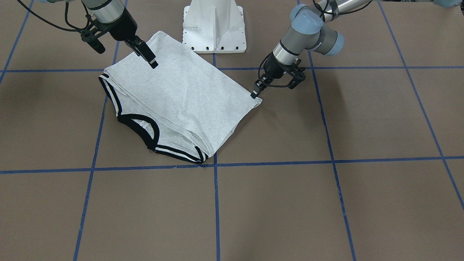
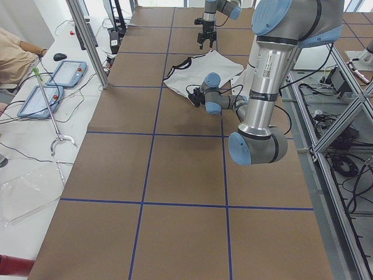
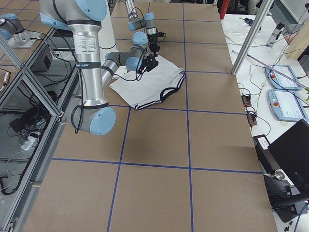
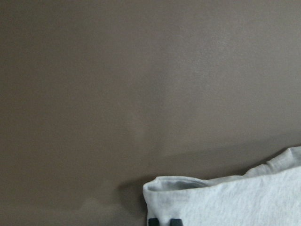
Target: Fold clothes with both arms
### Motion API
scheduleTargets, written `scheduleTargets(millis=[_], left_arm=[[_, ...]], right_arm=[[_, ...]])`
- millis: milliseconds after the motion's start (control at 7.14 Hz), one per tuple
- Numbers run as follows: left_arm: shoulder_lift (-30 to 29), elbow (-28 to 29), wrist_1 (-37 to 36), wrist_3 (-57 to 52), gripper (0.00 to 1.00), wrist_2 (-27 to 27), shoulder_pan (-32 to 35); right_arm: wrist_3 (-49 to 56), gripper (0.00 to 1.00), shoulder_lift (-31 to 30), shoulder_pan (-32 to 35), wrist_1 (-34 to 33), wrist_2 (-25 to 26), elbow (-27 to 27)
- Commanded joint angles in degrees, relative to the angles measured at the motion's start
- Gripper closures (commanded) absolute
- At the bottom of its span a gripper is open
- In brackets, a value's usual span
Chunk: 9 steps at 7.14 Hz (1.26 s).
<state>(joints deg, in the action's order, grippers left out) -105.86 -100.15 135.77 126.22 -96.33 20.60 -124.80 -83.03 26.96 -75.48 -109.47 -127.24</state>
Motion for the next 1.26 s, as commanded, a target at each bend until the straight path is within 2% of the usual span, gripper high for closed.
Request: scheduleTargets(millis=[0, 140, 280, 420, 701, 981, 1121], left_arm=[[0.0, -3.4, -3.4, -1.2, 1.0, -0.2, 0.6], [-0.2, -3.1, -7.1, -7.4, 1.0, 0.1, 1.4], [-0.5, -2.3, -6.9, -13.5, 1.0, 0.0, 4.9], [-3.3, 1.1, -6.6, -18.0, 1.0, -0.2, 9.6], [-17.5, 17.1, -5.1, -21.4, 1.0, -0.5, 19.3], [-27.2, 29.2, -2.1, -23.9, 1.0, -0.4, 22.4], [-29.1, 33.8, 1.7, -23.9, 0.78, -0.3, 22.5]], right_arm=[[-0.1, 0.0, 0.2, -0.1, 0.2, 0.5, 0.0], [-0.1, 0.0, 1.4, 0.1, 0.1, 0.6, 0.1], [-0.3, 0.0, 1.5, 0.0, 0.2, 0.6, 0.1], [-0.5, 0.0, 1.6, -0.1, 0.2, 0.7, 0.0], [-0.4, 0.0, 1.4, -0.2, 0.2, 0.8, 0.7], [-0.4, 0.0, 2.3, -0.2, 0.6, 1.0, 1.7], [-0.4, 0.0, 3.0, -0.2, 0.6, 1.0, 1.9]])
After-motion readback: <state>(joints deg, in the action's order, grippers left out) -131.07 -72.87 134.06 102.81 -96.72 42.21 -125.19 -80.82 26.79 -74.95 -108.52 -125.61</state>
